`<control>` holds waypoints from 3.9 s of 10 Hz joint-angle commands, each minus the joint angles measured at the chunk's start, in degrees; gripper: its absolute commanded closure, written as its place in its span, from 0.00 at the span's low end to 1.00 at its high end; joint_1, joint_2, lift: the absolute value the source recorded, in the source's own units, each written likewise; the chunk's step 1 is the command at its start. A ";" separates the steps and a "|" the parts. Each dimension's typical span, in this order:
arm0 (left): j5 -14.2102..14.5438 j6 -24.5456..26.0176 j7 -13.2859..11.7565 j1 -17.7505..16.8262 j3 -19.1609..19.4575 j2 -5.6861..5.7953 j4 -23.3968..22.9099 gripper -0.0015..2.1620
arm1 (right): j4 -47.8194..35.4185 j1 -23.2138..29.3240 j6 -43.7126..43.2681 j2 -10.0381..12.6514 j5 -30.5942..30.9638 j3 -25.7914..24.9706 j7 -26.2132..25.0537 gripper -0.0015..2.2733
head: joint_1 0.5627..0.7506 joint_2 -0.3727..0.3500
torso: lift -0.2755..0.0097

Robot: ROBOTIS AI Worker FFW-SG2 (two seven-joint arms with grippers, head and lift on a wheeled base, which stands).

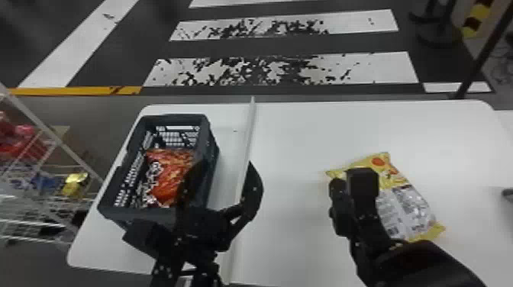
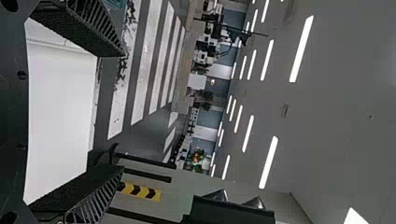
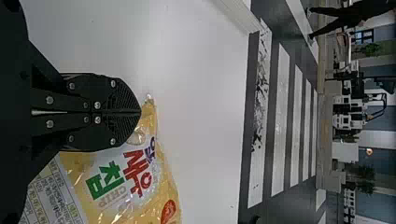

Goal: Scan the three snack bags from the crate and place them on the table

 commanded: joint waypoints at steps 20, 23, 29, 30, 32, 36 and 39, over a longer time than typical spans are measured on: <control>-1.76 13.51 6.48 -8.23 1.78 -0.09 -0.33 0.01 | -32.51 22.89 5.13 -5.53 -4.57 -19.27 10.26 0.74 | 0.70 0.56 | 0.75; -1.67 12.63 6.83 -8.94 2.04 -0.09 1.07 0.01 | -31.19 24.82 4.95 -5.53 -6.15 -30.88 25.38 0.24 | 0.70 0.50 | 0.75; -1.67 12.45 8.41 -8.94 0.72 0.09 0.90 0.01 | -16.42 18.41 -3.31 -5.53 -2.81 -40.10 28.80 0.16 | 0.70 0.25 | 0.75; -1.67 12.45 8.41 -8.94 0.55 0.09 0.98 0.01 | -13.61 16.56 -3.31 -5.71 -1.67 -41.34 28.80 0.16 | 0.70 0.21 | 0.75; -1.67 12.45 9.11 -8.94 0.11 -0.09 1.34 0.01 | -5.26 12.17 -4.89 -7.90 -0.79 -43.44 28.80 0.14 | 0.70 0.13 | 0.75; -2.64 12.45 9.20 -8.94 -1.48 -0.09 2.21 0.01 | 4.06 8.65 -8.23 -10.80 1.58 -44.59 28.72 0.14 | 0.70 0.03 | 0.75; -2.73 12.45 9.29 -8.41 -1.56 -0.09 1.42 0.01 | 9.77 5.75 -7.53 -11.68 2.72 -44.50 30.74 0.26 | 0.70 0.03 | 0.75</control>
